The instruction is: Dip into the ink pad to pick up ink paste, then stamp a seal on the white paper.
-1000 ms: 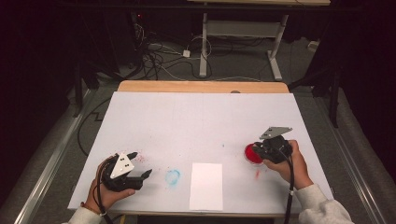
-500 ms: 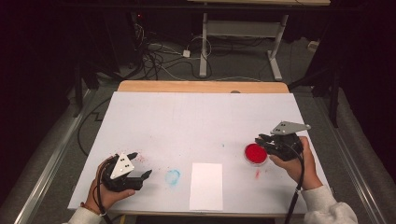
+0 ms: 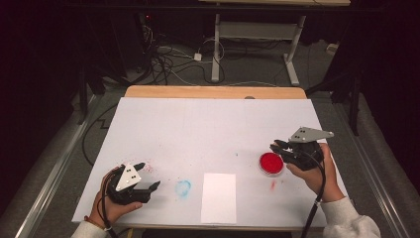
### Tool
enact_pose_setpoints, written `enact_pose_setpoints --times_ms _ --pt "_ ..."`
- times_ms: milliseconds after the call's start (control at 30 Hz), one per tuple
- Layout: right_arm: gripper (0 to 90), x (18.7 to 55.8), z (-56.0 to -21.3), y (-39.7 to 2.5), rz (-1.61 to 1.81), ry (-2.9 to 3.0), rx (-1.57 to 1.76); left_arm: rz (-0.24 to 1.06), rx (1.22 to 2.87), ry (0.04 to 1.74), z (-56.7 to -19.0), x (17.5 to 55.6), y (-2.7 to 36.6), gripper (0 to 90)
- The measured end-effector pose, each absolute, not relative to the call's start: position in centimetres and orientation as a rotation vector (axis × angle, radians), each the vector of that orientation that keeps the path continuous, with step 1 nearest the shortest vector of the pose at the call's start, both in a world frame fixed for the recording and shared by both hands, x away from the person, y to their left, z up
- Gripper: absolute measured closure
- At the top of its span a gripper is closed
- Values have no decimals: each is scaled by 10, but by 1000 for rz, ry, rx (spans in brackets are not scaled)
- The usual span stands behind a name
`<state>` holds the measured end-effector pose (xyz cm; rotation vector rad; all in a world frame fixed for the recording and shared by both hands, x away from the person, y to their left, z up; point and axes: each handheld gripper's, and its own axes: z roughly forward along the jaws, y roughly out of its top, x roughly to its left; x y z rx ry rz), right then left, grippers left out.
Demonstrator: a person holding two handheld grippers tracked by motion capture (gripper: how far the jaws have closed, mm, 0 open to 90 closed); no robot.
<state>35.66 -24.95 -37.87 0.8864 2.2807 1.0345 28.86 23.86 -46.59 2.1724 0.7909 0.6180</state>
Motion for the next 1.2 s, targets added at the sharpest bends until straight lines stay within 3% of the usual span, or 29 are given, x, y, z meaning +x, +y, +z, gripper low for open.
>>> enact_pose_setpoints --times_ms 600,1200 --pt "766 342 -364 -241 1129 2259 829 623 2184 787 -466 287 236 213" --pt "766 315 -359 -201 1193 2332 642 622 2199 782 -466 285 233 213"
